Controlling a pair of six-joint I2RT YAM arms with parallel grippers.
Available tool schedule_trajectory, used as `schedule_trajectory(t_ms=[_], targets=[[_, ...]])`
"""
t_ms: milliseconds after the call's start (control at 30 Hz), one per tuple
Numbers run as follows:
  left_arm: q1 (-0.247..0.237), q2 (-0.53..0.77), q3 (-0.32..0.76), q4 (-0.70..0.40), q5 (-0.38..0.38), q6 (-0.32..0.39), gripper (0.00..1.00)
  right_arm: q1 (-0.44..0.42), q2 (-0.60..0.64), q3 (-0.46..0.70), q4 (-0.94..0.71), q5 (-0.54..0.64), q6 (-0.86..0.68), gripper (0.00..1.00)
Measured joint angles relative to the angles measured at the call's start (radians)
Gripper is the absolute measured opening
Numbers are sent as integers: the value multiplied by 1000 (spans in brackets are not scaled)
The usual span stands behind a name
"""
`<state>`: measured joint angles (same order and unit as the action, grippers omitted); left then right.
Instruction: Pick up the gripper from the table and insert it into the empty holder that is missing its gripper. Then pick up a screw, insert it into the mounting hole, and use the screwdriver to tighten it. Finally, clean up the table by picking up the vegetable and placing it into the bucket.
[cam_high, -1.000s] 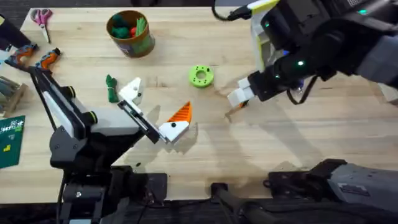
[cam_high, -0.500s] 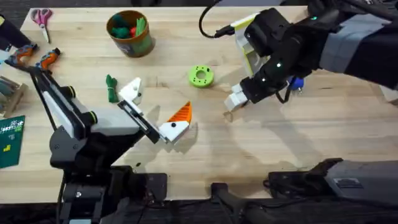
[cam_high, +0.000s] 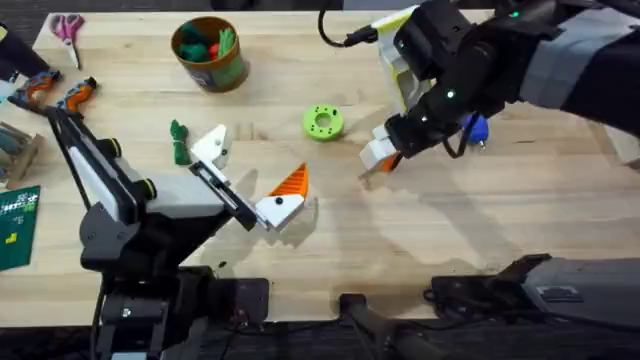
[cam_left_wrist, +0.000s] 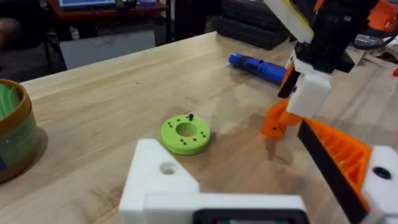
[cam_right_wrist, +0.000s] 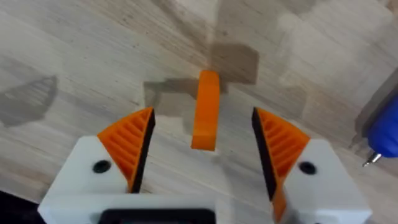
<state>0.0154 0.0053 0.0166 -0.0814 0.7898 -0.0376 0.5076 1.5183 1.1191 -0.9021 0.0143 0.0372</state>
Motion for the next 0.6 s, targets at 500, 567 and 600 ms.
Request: schedule_trajectory(t_ms=[500,567,600], targets=[[0,0,0,0,0,0,974,0,0,0,-16,1,5,53],[0,0,0,0,0,0,974,0,-1,4,-21,4,7,13],[0,0,0,0,0,0,974,0,-1,4,-26,4,7,16]])
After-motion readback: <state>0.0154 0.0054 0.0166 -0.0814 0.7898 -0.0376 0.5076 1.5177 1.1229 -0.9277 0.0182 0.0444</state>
